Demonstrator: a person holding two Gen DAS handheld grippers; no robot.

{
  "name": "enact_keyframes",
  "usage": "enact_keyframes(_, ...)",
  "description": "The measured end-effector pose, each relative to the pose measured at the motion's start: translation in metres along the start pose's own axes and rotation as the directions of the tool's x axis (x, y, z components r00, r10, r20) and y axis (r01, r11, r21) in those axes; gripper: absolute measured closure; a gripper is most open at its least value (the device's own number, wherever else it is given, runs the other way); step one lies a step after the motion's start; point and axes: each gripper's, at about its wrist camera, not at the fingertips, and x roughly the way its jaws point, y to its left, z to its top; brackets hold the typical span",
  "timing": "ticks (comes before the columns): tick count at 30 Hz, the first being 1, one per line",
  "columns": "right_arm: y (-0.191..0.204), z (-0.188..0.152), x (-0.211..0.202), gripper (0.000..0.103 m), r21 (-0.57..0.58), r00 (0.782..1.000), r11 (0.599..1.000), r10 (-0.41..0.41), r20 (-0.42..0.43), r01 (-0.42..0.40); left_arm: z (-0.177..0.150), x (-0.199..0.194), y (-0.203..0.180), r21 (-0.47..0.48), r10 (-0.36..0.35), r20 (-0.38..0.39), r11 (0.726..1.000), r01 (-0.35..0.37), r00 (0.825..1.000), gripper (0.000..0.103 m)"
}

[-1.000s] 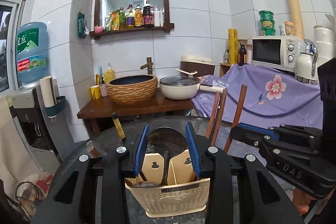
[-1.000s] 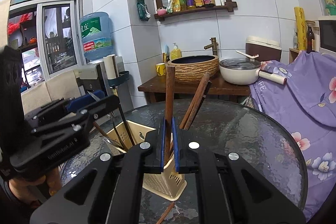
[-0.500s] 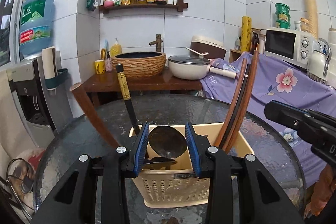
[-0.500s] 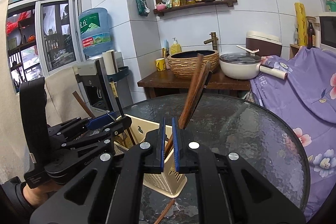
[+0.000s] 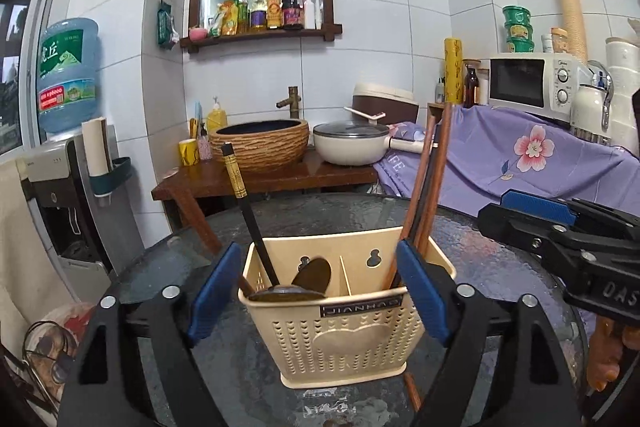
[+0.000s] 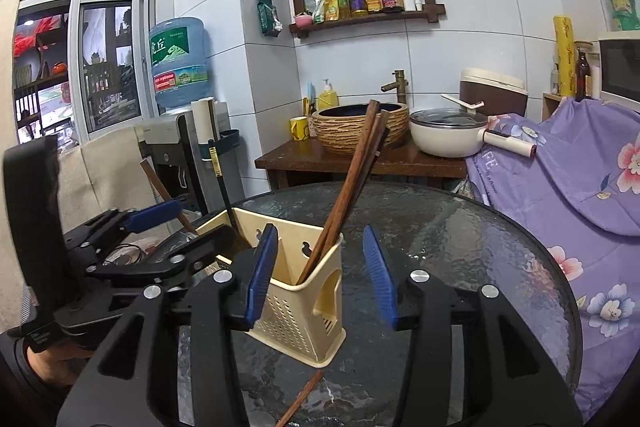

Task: Organize utensils
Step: 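Move both tools back down toward the last chopstick and clear spoon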

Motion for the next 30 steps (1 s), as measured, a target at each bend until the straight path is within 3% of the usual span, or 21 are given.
enact_keyframes(6,-0.016,-0.014,-0.007,0.047,0.087,0.998,0.996,-0.022,-0.067,0.028,-0.014,-0.024,0.006,-0.034,0.0,0.005,0.999,0.0,1.0,0.007)
enact_keyframes(11,-0.015,-0.046,-0.002,0.043,0.1,0.984,0.995,-0.01,-0.176,0.028,-0.043,-0.037,0.015,-0.082,0.008,-0.061,0.997,-0.013,0.998,0.007)
enact_keyframes(15,-0.002,-0.079,0.007,0.043,0.04,0.961,0.998,-0.03,-0.275,0.043,-0.075,-0.042,0.021,-0.091,0.072,-0.141,0.992,-0.085,0.987,0.007)
enact_keyframes(19,0.013,-0.11,0.019,0.043,-0.017,0.934,0.999,-0.044,-0.355,0.041,-0.1,-0.046,0.022,-0.108,0.043,-0.214,0.992,-0.067,0.976,0.007)
enact_keyframes(25,0.02,-0.134,0.039,0.044,-0.022,0.892,0.998,-0.066,-0.448,0.063,-0.119,-0.05,0.013,-0.032,0.09,-0.265,0.994,-0.102,0.96,0.008)
enact_keyframes(30,0.026,-0.14,0.058,0.057,-0.024,0.868,0.997,-0.076,-0.491,0.074,-0.131,-0.047,0.004,-0.021,0.066,-0.321,0.997,-0.076,0.945,0.018)
